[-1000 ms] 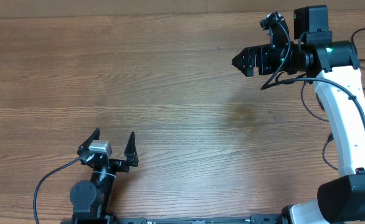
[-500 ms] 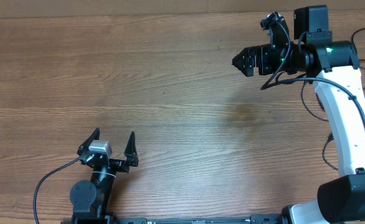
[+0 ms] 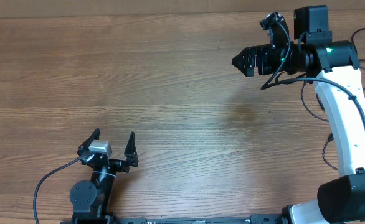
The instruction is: Untangle cables
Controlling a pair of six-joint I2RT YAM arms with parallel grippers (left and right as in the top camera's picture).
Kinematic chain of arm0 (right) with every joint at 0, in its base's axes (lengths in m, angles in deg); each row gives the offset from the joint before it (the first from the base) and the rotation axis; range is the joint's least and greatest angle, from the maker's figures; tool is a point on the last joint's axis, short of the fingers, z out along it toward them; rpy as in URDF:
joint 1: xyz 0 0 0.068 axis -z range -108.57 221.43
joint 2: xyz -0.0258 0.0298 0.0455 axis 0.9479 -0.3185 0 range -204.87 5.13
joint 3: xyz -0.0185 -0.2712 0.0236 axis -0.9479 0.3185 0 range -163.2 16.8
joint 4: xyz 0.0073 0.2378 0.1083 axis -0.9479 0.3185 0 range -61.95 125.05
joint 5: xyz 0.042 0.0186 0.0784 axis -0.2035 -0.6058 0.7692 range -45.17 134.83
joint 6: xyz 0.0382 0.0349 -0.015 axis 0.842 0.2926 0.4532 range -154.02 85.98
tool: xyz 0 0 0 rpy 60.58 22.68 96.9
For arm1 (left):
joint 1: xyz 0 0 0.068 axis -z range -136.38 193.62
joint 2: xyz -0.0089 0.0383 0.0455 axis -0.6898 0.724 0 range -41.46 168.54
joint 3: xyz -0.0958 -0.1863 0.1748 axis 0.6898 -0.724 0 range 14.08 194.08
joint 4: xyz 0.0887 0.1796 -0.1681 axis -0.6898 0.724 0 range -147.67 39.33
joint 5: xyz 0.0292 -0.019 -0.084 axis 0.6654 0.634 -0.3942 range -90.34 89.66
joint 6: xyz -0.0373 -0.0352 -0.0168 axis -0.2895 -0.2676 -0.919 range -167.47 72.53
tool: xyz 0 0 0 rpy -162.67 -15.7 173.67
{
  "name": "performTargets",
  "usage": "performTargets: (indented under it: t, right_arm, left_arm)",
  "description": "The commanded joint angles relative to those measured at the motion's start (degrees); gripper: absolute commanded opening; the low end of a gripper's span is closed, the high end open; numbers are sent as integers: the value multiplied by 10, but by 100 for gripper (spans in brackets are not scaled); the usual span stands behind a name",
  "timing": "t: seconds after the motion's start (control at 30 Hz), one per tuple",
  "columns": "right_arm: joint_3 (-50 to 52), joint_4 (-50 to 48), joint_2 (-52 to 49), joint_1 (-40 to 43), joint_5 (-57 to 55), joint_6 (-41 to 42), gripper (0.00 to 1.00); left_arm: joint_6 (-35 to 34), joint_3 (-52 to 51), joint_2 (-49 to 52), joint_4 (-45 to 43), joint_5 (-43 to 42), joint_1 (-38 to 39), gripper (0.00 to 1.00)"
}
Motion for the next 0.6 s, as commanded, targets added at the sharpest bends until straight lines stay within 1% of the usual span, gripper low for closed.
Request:
performTargets:
  t: [0.0,0.07,0.23,0.57]
  right_arm:
    - [-1,-1,21,0,-5,-4,100]
    - [-1,-1,21,0,-16,-5,100]
    - [-1,-1,19,0,-95,-5,100]
    - [-1,-2,21,-1,-101,-5,100]
  left_arm:
    - [11,-2,-7,1,-9,-7,100]
    - [11,-2,-7,1,-9,-7,100]
    - [11,-2,-7,1,-9,-7,100]
    - [11,-2,-7,1,-9,-7,100]
